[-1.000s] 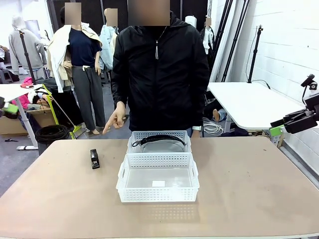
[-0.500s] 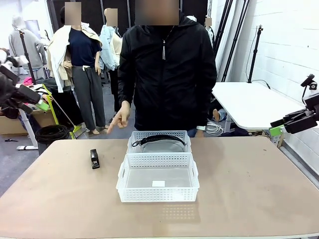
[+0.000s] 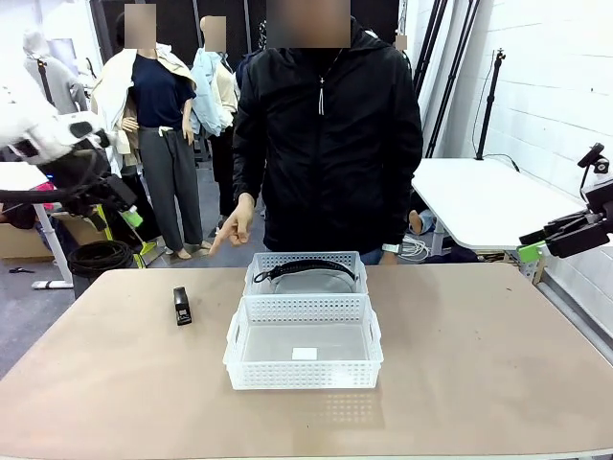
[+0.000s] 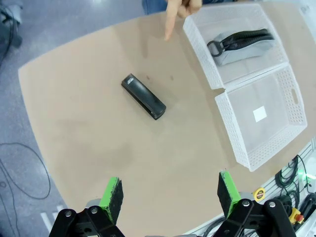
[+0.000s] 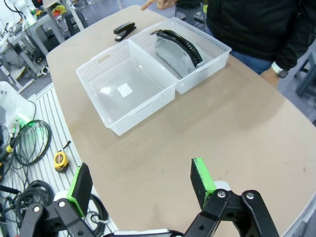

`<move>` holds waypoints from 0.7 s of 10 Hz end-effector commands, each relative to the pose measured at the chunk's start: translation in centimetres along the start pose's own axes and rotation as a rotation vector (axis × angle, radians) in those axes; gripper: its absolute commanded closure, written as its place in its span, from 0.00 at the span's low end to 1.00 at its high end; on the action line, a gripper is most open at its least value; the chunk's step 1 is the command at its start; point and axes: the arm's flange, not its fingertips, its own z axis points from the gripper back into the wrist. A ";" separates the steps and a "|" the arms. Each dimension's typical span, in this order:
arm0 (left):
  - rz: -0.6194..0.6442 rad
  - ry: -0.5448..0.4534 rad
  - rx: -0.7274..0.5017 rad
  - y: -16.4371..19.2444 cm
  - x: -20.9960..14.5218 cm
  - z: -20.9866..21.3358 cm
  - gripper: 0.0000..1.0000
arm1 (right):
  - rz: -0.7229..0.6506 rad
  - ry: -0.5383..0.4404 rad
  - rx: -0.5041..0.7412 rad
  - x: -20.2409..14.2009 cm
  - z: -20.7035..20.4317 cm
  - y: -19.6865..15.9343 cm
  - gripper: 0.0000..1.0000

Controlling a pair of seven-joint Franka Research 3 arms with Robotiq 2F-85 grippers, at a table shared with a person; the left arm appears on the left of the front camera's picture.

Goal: Distribute items into two baskets.
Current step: Pick up the Stapler that the person points to.

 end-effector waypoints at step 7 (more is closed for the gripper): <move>0.232 0.237 0.137 -2.5 8.2 -7.2 0.00 | 0.009 -0.032 0.005 -0.4 -0.4 0.1 0.00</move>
